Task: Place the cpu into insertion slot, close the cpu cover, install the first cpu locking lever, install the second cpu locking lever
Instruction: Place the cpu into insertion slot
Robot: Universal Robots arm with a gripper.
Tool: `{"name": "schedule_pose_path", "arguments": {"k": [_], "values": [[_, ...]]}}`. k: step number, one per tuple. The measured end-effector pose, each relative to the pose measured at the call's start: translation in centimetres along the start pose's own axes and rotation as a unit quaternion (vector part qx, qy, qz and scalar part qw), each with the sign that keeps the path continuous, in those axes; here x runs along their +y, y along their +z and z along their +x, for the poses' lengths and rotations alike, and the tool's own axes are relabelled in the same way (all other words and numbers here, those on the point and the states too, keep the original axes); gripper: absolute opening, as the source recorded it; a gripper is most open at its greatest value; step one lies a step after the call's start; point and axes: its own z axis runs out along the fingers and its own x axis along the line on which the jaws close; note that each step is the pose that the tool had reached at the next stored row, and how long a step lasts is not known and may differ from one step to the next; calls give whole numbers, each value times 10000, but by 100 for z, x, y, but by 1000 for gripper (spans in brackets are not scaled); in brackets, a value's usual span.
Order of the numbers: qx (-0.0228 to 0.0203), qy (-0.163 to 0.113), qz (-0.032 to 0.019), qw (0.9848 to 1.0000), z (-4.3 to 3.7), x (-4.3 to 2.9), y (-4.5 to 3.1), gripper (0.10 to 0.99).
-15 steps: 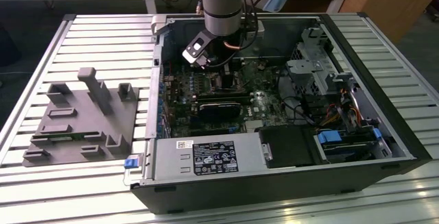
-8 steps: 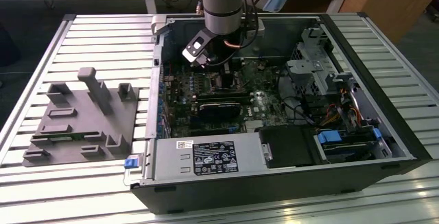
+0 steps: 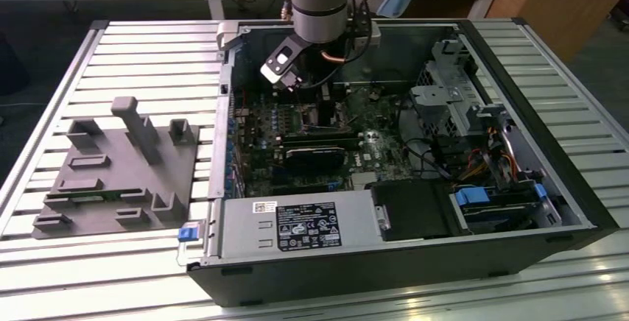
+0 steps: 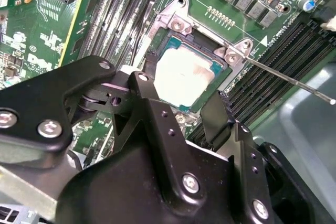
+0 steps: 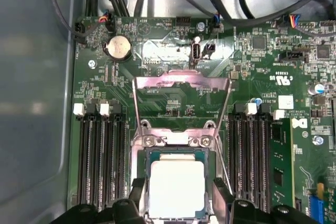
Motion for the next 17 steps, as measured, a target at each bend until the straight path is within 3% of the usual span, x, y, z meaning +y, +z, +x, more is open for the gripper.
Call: {"name": "schedule_pose_path", "arguments": {"k": [7,8,10,12,13,16,17], "values": [[0,0,0,10000,0,0,-2,600],[0,0,0,10000,0,0,-3,475],[0,0,0,10000,0,0,-3,475],[0,0,0,10000,0,0,-4,357],[0,0,0,10000,0,0,-4,357],[0,0,0,10000,0,0,-5,180],[0,0,0,10000,0,0,-5,180]]}}
